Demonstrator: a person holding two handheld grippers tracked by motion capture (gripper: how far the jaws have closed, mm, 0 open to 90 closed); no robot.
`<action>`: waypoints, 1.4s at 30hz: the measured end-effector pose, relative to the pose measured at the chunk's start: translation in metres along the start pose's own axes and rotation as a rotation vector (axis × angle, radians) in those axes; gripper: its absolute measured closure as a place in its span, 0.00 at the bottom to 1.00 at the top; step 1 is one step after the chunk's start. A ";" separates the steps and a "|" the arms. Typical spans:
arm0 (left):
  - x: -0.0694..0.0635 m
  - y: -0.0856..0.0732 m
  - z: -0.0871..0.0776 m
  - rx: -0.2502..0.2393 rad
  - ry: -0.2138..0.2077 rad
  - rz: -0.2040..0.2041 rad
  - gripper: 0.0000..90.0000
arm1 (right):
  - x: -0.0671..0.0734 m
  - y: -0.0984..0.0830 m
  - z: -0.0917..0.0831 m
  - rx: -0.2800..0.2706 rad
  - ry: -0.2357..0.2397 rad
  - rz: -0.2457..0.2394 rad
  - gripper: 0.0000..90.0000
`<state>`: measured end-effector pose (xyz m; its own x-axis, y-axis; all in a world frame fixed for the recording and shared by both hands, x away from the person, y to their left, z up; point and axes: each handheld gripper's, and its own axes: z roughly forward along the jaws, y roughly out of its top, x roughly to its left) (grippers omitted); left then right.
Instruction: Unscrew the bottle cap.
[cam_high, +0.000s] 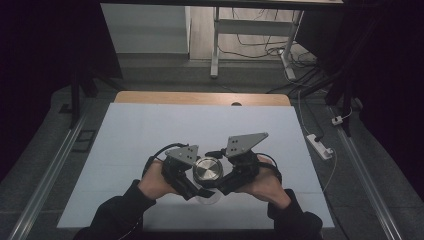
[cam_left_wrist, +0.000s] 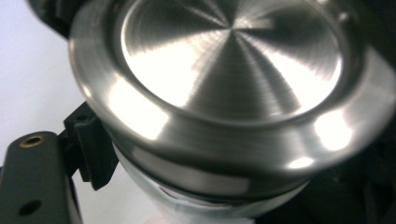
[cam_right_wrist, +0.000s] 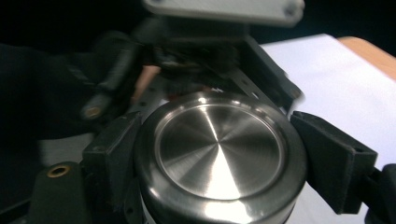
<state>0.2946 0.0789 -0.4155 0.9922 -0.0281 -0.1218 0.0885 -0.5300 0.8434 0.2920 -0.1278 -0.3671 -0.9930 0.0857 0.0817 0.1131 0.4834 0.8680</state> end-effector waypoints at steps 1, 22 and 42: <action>0.000 0.000 0.000 0.000 0.000 0.000 0.17 | 0.000 0.000 0.000 0.000 0.000 0.000 0.22; 0.004 -0.005 0.000 0.015 -0.003 0.008 0.17 | -0.007 -0.003 -0.006 -0.098 0.055 -0.009 0.22; 0.018 -0.018 -0.006 0.056 0.153 -0.045 0.17 | -0.014 -0.007 -0.018 -0.149 -0.084 0.030 0.22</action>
<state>0.3118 0.0925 -0.4296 0.9895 0.1241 -0.0737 0.1323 -0.5747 0.8076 0.3041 -0.1476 -0.3656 -0.9820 0.1741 0.0731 0.1304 0.3452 0.9294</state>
